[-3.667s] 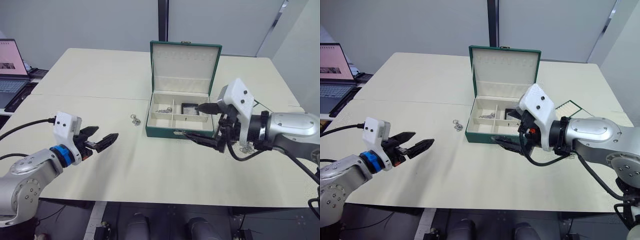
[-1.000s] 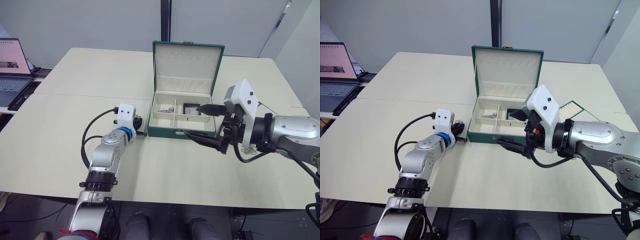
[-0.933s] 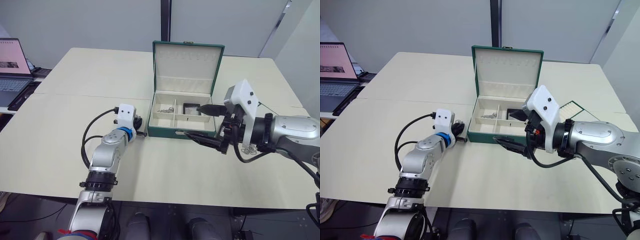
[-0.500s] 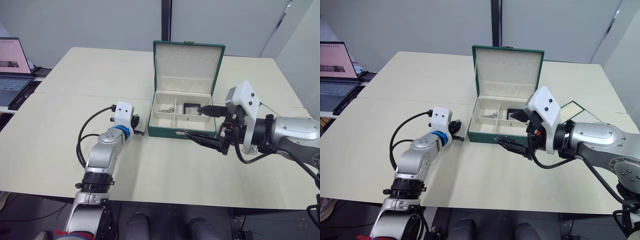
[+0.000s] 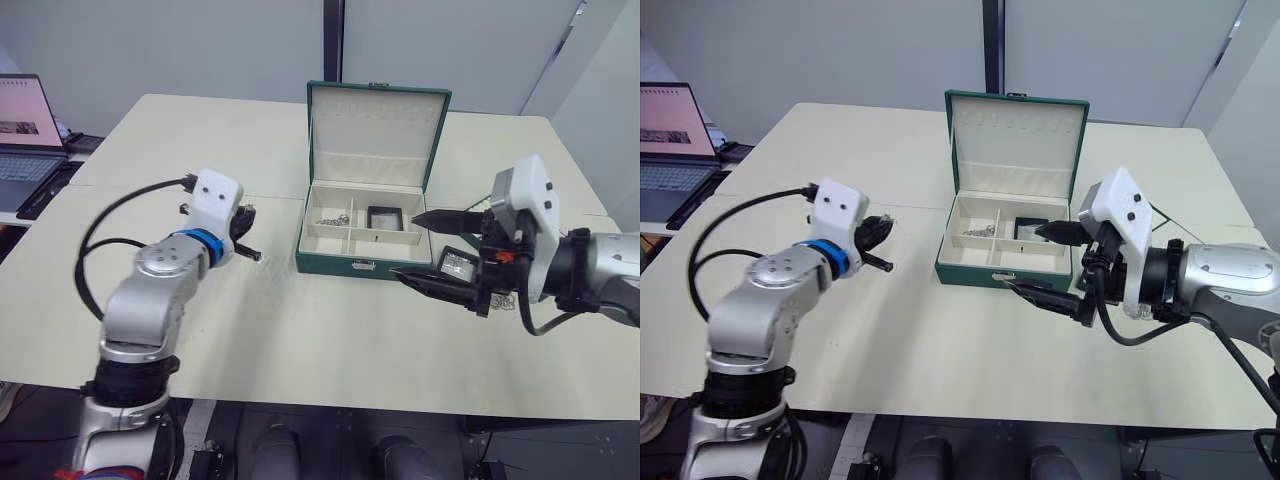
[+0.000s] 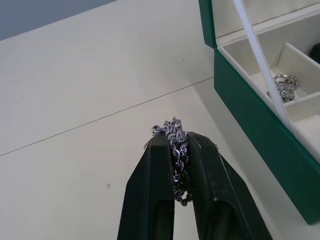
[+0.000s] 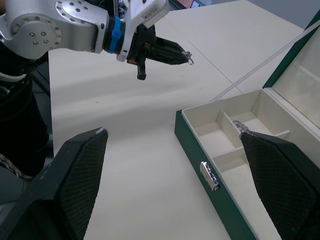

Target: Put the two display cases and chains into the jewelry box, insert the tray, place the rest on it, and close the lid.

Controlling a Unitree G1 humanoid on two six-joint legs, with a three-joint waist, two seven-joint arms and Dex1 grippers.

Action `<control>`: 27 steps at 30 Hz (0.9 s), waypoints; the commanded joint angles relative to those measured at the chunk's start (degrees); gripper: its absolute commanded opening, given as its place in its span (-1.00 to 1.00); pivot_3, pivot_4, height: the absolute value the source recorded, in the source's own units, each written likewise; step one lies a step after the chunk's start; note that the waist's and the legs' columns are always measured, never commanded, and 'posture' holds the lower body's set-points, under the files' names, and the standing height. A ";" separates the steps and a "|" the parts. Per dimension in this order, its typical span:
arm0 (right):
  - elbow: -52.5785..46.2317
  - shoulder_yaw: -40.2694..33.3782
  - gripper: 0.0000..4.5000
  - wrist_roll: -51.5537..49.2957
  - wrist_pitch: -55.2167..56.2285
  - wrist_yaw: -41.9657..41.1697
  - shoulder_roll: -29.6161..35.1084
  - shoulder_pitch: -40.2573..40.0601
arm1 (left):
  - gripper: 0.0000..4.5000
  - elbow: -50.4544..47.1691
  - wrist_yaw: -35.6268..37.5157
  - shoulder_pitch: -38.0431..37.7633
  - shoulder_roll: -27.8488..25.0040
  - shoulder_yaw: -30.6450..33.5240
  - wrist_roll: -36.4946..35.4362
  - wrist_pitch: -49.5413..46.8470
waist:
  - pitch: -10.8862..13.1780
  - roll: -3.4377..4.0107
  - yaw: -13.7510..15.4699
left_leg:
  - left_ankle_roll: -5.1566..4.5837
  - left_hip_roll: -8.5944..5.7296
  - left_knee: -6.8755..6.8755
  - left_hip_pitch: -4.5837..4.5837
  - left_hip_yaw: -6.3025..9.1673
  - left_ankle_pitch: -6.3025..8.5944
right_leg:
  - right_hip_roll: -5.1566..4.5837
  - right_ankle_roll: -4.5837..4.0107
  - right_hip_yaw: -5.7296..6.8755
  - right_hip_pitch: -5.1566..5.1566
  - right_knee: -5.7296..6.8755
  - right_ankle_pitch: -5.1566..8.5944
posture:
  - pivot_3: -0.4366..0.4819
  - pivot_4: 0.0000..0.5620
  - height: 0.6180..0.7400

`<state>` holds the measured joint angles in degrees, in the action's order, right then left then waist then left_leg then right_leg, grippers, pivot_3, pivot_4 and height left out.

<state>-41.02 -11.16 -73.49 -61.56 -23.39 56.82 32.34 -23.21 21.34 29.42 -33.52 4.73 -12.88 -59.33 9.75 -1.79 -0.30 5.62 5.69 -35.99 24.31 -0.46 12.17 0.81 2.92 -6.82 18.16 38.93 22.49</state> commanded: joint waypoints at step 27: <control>-0.68 -19.27 1.00 0.67 5.54 -5.42 5.41 -21.18 | -0.94 7.75 5.98 19.19 2.56 -16.35 -6.38 -3.65 | 0.05 -0.06 0.19 | -0.01 -0.05 -0.02 0.04 0.01 0.00 | 0.01 0.00 -0.03 -0.01 -0.04 0.00 | -0.05 -0.47 1.00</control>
<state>-40.53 -28.20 -73.12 -57.71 -28.64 62.11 11.39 -15.97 27.09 47.09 -31.16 -10.70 -20.93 -65.84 9.79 -1.85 -0.11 5.61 5.64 -36.02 24.36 -0.43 12.17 0.83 2.92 -6.84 18.15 38.89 22.49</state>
